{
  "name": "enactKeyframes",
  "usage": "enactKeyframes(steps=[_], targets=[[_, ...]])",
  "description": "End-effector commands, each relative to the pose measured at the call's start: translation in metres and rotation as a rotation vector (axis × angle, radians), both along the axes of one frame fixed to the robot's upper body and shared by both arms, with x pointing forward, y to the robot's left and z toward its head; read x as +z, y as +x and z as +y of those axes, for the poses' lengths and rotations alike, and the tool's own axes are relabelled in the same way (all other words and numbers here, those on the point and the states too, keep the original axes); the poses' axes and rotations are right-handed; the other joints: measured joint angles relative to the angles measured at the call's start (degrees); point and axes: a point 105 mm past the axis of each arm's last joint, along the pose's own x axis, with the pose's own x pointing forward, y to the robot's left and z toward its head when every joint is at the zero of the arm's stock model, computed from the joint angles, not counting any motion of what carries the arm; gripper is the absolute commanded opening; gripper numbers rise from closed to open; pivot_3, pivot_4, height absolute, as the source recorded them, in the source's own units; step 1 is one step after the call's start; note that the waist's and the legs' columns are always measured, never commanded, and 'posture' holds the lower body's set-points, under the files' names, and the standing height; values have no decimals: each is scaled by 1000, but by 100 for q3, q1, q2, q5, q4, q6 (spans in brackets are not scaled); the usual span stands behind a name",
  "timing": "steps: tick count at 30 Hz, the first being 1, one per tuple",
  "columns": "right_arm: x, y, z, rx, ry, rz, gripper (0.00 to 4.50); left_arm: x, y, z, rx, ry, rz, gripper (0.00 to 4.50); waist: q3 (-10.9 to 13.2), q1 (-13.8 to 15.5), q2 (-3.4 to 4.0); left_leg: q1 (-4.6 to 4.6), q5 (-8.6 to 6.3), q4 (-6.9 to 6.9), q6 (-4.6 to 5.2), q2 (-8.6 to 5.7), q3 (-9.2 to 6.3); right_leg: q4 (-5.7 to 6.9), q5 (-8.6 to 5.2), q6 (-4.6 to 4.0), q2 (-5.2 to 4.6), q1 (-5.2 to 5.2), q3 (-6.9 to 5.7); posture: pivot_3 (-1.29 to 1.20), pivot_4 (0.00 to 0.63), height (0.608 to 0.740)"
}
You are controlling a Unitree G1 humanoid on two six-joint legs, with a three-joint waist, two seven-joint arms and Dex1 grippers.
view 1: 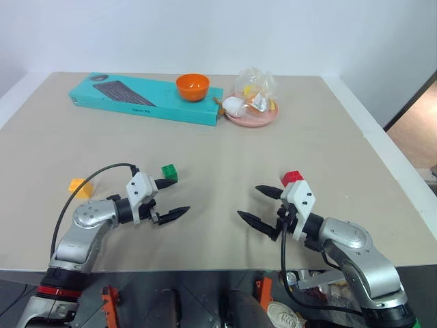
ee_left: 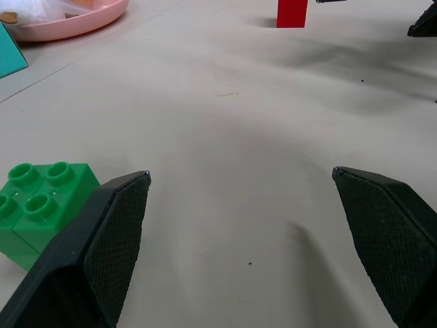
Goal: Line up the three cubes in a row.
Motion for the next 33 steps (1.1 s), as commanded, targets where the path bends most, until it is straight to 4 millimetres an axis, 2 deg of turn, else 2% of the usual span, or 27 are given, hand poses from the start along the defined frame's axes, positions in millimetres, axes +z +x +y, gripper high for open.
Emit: enactKeyframes(steps=[1,4,14,17,21,24,26,29,33], targets=[[8,-1,0,-9,17,-47,4500,10,-3,-2,2,-48,-40,4417,0,0,0,0,0,0,0,0,0,0,0,0,0,0,0,0,150,740],[6,-4,9,-11,33,-56,4500,17,-9,-10,-34,-121,-14,4417,-1,-1,-1,0,0,-1,0,1,-3,0,-1,0,0,2,4,0,150,740],[8,-6,13,-32,61,-61,4500,20,-12,-12,-73,-128,20,4417,-1,-1,-1,4,1,9,1,4,-1,2,7,-1,7,4,1,0,150,740],[22,0,9,-92,116,-105,4500,20,-18,-17,-141,-92,-8,4417,-1,-1,-1,3,1,10,1,4,1,2,8,0,7,4,1,0,150,740],[48,25,-21,-292,112,-235,4500,20,-28,-24,-230,-54,-40,4417,0,-1,0,3,1,11,0,5,3,2,10,-1,7,3,3,0,150,740],[62,50,-65,-534,109,-287,4500,23,-32,-29,-282,-43,-42,4417,-1,-1,0,3,1,18,2,3,7,2,11,-3,7,4,2,0,150,740],[58,59,-84,-616,72,-279,4500,24,-33,-32,-309,-42,-29,4417,-1,4,0,2,3,21,4,0,9,2,11,-6,7,4,3,0,150,740],[49,65,-98,-669,53,-249,4500,24,-33,-33,-335,-33,-7,4417,-1,6,0,1,3,19,5,-5,6,2,10,-2,6,7,12,0,150,740],[34,68,-100,-672,115,-162,4500,27,-31,-35,-342,-31,-17,4417,-1,-12,2,1,3,12,5,1,5,3,12,4,31,4,25,0,150,740]])
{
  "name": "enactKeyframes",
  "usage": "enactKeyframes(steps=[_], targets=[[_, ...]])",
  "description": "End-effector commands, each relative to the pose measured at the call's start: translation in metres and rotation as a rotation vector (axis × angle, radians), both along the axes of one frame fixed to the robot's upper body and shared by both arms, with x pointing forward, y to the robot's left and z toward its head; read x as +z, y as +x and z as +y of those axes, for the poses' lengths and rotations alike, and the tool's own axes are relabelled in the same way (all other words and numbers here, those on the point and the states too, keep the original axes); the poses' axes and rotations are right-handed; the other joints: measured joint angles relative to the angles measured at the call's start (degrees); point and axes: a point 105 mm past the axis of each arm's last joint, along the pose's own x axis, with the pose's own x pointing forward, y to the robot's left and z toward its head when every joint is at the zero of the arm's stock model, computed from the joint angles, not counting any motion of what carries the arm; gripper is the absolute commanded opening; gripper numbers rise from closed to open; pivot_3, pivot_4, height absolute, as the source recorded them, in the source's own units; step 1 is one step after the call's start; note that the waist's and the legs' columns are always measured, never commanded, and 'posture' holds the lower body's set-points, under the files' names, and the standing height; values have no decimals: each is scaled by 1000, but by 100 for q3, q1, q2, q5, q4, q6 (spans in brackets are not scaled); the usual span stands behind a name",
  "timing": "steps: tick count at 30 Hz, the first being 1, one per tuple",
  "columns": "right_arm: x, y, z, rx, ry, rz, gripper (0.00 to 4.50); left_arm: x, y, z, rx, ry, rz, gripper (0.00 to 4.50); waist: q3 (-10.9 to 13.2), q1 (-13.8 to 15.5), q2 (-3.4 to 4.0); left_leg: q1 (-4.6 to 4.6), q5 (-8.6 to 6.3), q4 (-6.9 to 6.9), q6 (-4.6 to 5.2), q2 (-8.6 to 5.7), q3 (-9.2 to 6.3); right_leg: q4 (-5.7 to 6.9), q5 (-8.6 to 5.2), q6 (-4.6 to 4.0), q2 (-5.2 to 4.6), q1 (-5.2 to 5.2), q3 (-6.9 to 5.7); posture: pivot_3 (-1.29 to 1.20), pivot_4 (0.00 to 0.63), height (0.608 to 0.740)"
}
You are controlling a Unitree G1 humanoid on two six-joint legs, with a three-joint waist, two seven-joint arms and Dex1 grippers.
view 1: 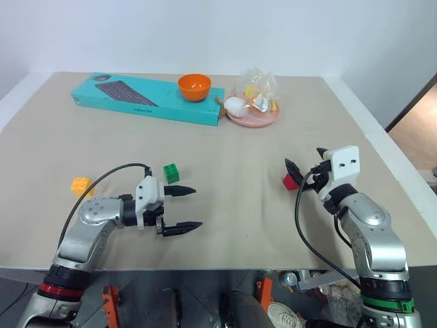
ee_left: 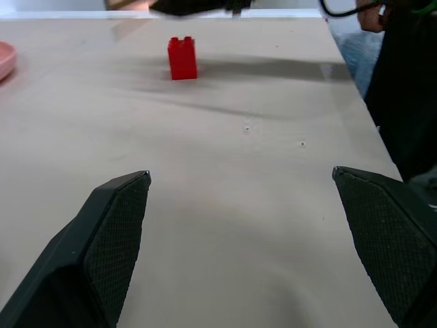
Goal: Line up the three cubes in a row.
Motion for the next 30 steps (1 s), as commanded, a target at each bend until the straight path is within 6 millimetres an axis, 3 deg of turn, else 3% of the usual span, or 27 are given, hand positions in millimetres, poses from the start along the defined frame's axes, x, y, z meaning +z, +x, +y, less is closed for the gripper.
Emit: enactKeyframes(steps=[1,8,17,20,26,27,30], targets=[[2,-1,-2,3,72,-9,4500,10,0,-5,-26,-13,-31,4417,0,-14,0,1,0,0,0,3,1,0,0,0,7,0,3,0,150,740],[-16,-4,8,39,149,61,4500,12,0,-6,1,-37,-32,4417,-1,-15,3,4,0,2,0,14,-4,6,4,-6,23,-1,4,0,150,740],[-32,1,6,31,214,123,4500,15,0,-9,2,-46,-39,4417,-1,-16,3,4,0,10,0,12,6,6,10,3,17,0,20,0,150,740],[-36,1,5,25,220,136,3743,16,-1,-11,-1,-49,-43,4500,-1,-16,3,4,0,9,0,13,5,6,10,3,19,-1,19,0,150,740],[-37,1,5,19,235,137,1543,16,-1,-11,6,-49,-47,4500,-1,-15,4,4,0,9,0,14,4,6,10,2,21,-1,19,0,150,740],[-37,0,5,19,234,137,1298,16,-1,-11,7,-49,-48,4500,-1,-16,4,4,0,9,0,13,5,6,10,2,21,-1,20,0,150,740],[-30,-1,6,36,211,119,1240,16,3,-10,30,-56,-48,4500,-1,-16,4,4,0,10,0,13,5,6,11,3,21,-1,21,0,150,740]])
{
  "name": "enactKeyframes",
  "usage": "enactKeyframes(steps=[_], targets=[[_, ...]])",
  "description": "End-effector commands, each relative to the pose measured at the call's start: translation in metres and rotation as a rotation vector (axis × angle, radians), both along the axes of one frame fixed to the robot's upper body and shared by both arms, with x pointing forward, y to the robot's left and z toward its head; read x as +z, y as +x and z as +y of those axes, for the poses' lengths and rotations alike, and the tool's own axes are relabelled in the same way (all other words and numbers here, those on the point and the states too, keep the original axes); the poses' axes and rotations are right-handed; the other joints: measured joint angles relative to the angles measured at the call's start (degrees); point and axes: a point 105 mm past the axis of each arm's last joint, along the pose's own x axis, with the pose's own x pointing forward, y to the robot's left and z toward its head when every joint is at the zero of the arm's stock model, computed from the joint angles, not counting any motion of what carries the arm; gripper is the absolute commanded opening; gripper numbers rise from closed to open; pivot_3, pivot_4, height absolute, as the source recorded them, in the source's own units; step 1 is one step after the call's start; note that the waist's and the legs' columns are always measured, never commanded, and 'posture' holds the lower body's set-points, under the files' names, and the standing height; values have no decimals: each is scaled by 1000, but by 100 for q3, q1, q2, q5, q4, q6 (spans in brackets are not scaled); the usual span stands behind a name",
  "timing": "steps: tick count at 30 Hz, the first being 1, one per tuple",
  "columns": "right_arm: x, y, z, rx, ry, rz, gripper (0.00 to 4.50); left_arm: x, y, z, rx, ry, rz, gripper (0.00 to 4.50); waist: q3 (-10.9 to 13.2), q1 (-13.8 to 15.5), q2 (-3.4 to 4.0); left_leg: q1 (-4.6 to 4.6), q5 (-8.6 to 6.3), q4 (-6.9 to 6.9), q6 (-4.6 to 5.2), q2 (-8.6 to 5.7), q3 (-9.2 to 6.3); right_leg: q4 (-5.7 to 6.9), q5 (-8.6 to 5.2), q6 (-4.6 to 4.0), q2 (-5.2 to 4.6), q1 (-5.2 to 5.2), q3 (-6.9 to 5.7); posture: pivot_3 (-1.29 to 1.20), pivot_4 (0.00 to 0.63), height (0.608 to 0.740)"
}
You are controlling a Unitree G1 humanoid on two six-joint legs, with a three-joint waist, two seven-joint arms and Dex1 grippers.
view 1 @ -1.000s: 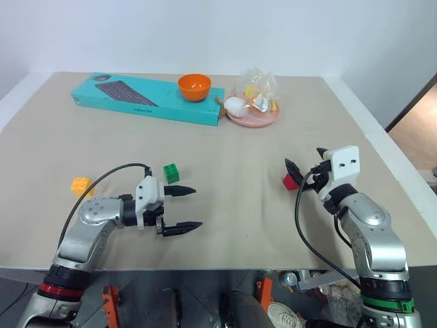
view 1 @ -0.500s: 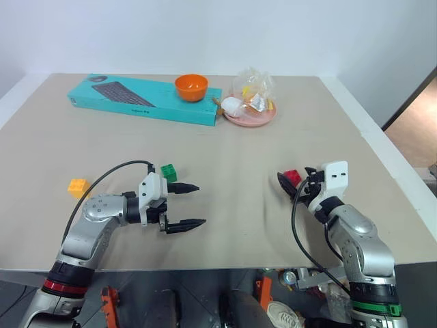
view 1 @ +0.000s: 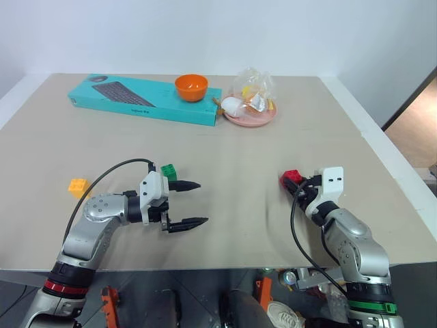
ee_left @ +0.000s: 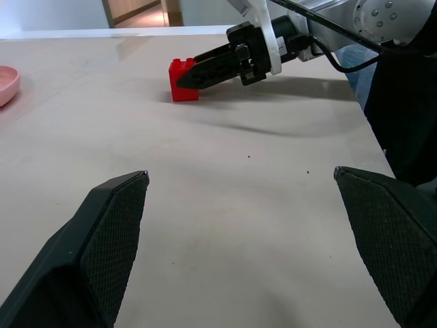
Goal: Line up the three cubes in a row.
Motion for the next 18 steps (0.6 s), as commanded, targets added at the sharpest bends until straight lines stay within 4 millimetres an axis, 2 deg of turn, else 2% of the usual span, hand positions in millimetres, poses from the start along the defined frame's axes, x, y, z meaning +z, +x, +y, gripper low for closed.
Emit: enactKeyframes(steps=[1,3,6,9,11,14,18], targets=[[20,-1,-1,14,-10,-65,1240,9,1,-1,5,-25,-31,4500,0,0,0,0,0,0,0,0,1,0,0,0,0,0,0,0,150,740],[30,0,7,87,-34,-82,1240,10,3,0,24,-31,-34,4500,0,0,0,0,0,0,0,0,0,0,0,0,0,0,0,0,150,740],[51,1,30,263,-96,-118,1240,11,3,5,63,-46,-31,4500,5,-9,8,0,0,1,0,0,5,0,2,2,0,-2,5,0,150,740],[69,-2,70,553,-214,-148,1240,4,-3,12,84,-35,-9,4500,6,-50,11,8,0,-1,1,0,19,0,12,-3,9,-6,9,0,150,740],[69,-8,91,728,-283,-141,1240,2,-5,16,94,-35,2,4500,6,-60,11,13,0,-2,1,4,22,0,15,-10,16,-7,13,0,150,740],[65,-14,113,920,-340,-108,1240,1,-8,19,104,-34,7,4500,5,-1,10,10,0,-3,0,15,1,0,7,-28,19,-4,0,0,150,740],[55,-17,129,1072,-354,-65,1240,2,-8,25,136,-34,3,4500,6,26,10,0,0,-4,0,15,-3,0,0,-35,18,-5,-20,0,150,740]])
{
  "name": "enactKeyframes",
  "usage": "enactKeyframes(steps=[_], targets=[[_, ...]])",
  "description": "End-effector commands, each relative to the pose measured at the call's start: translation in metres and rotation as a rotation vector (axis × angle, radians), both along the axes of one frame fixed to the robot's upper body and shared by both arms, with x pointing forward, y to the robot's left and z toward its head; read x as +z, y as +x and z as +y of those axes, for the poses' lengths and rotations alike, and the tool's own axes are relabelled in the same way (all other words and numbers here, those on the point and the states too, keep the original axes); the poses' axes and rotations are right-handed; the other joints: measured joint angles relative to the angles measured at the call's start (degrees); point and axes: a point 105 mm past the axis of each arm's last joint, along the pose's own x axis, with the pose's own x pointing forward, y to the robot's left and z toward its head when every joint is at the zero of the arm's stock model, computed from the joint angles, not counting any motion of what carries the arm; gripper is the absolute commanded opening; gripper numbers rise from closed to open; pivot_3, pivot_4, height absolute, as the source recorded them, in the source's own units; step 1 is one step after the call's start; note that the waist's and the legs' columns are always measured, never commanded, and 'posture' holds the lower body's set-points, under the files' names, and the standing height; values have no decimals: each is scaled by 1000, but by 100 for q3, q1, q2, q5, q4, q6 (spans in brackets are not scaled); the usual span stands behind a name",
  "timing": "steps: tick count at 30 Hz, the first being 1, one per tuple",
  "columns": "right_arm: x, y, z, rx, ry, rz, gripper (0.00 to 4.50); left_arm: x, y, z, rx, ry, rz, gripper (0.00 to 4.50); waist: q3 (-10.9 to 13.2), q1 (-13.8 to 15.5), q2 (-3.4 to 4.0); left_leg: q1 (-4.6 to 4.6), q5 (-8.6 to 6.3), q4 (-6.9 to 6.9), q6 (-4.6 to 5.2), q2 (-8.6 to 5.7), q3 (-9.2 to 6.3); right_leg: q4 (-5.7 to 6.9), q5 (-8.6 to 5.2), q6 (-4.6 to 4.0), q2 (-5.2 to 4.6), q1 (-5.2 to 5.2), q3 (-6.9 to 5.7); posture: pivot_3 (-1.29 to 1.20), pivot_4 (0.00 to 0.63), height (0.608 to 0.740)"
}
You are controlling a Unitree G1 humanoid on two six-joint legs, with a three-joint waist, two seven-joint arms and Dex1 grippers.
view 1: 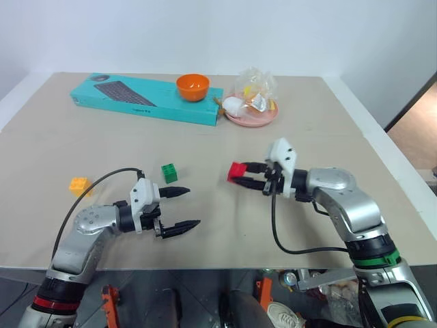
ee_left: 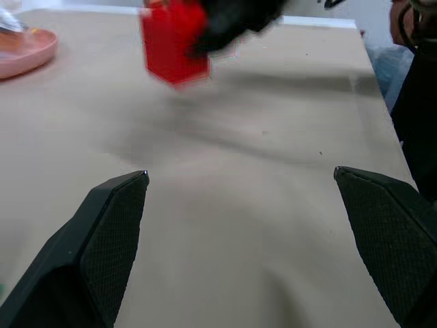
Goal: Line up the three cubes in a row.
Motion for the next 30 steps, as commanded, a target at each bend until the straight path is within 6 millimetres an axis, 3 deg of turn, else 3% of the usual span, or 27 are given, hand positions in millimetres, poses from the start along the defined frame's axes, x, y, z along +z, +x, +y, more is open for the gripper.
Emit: enactKeyframes(steps=[1,5,23,24,30], targets=[[-1,-1,7,102,-35,-9,1240,13,-1,5,21,-7,-50,4500,0,-4,0,-2,0,0,0,-1,-1,0,0,3,-3,-1,5,0,150,740],[-15,4,6,139,-94,0,1240,14,-1,10,46,3,-58,4500,0,-12,0,-1,0,4,0,-10,11,-1,3,24,-17,-1,5,0,150,740],[-31,13,-2,136,-98,29,1240,15,-4,9,66,10,-68,4500,1,-14,1,2,0,7,0,-1,9,-1,11,12,-13,-1,5,0,150,740],[-31,13,-3,135,-97,29,2275,15,-3,9,65,10,-68,4500,0,-14,1,2,0,7,0,-1,9,-1,11,13,-13,-1,5,0,150,740],[-23,8,-5,142,-77,43,4355,16,1,8,74,-1,-69,4500,1,-14,1,1,0,7,0,-3,12,-1,11,14,-13,-1,6,0,150,740]])
